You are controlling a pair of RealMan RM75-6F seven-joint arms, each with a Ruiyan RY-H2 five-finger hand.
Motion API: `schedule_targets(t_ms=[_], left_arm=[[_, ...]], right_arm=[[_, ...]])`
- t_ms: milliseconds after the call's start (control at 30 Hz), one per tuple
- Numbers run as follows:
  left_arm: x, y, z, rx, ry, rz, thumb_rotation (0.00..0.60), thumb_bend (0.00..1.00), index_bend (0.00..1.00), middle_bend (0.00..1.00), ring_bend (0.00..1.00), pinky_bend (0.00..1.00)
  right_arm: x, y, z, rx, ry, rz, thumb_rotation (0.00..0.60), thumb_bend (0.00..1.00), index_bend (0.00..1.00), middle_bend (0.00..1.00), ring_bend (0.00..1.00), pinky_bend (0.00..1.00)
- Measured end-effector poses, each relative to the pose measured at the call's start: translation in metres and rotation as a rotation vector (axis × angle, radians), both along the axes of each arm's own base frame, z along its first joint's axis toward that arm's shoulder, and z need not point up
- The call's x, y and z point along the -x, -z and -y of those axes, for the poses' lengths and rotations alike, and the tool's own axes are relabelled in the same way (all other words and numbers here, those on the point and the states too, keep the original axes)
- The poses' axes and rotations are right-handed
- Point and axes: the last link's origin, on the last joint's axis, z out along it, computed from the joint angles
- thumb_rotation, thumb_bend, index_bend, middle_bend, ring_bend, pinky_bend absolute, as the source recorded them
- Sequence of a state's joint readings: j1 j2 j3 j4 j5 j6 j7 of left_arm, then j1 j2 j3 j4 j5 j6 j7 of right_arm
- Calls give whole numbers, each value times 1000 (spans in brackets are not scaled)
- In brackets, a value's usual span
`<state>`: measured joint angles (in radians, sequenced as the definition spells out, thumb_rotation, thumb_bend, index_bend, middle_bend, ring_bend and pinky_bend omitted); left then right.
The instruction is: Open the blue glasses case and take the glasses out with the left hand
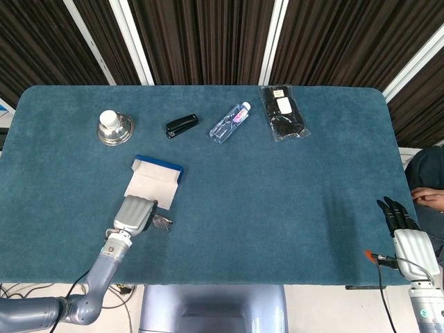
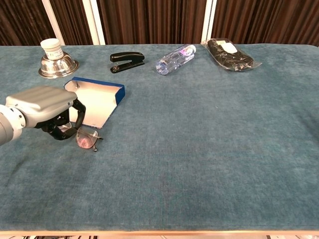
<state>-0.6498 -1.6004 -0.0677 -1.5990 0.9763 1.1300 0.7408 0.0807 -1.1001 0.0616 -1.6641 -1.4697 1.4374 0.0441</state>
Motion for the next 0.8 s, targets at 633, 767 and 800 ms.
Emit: schedule_targets(t_ms=[633,767,800], left_arm=[[-42,9,-5,9,-75,113,600,442,596,1000,974,1000],[-59,15,-8,26,-150,171,600,442,596,1000,974,1000],[-63,17,-9,29,-159,178,600,442,595,1000,974,1000]], right_arm=[[0,0,0,0,-3,3,600,142,0,0,0,232],[1,0,0,-1,-1,5,600,142,0,0,0,232],[0,-1,0,-1,-1,6,600,142,0,0,0,232]])
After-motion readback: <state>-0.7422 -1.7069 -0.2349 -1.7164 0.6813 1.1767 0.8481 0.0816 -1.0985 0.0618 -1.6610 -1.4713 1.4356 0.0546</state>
